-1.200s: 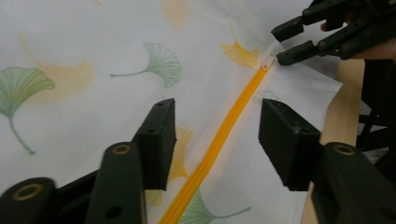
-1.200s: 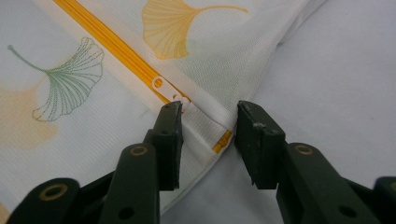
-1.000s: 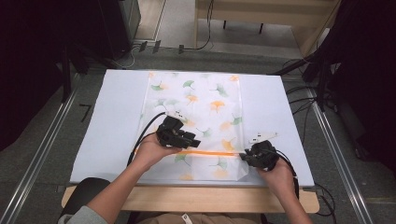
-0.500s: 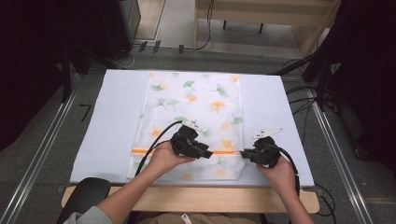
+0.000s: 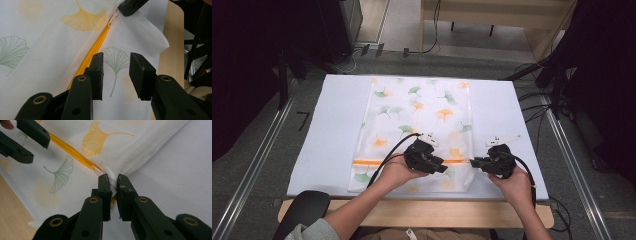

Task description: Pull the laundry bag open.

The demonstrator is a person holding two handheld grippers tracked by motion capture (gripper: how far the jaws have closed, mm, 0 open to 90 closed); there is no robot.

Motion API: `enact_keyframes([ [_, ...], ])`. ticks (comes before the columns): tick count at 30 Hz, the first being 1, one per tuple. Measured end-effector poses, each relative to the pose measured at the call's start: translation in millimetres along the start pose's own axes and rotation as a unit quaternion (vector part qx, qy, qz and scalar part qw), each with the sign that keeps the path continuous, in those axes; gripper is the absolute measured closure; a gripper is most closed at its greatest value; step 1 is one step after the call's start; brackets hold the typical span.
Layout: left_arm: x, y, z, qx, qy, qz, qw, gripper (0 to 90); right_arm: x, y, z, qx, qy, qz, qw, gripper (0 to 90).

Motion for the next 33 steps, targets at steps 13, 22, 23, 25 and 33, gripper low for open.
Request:
enact_keyframes([
  [13,13.5,3.9,17.7,-0.011,-0.001,0.005,0.9999,65.4,5.3,-3.1,-8.4,0.016,0.014,-0.007,0.9997,84.3],
  [22,17.1,0.5,23.9,-0.013,0.004,-0.002,0.9999,64.7,8.5,-6.1,-14.5,0.033,0.031,-0.021,0.9987,84.3],
  [23,17.3,0.0,24.5,-0.013,0.004,-0.002,0.9999,64.4,8.9,-6.5,-15.3,0.035,0.033,-0.024,0.9986,84.3],
  [25,17.8,-0.7,25.7,-0.013,0.005,-0.003,0.9999,64.4,9.6,-7.4,-16.4,0.039,0.036,-0.027,0.9982,84.3],
  [33,20.6,-3.0,30.2,-0.016,0.007,0.000,0.9999,61.9,12.0,-12.5,-19.5,0.056,0.039,-0.043,0.9967,84.8],
])
Point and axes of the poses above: each handheld gripper's, and its own axes: z roughly forward along the jaws, x roughly out of its top, y roughly to its right, the point moved 4 cm from there along z, roughly forward along the jaws, and after that the axes turned 13 degrees about -x, right-handed, at the moved point
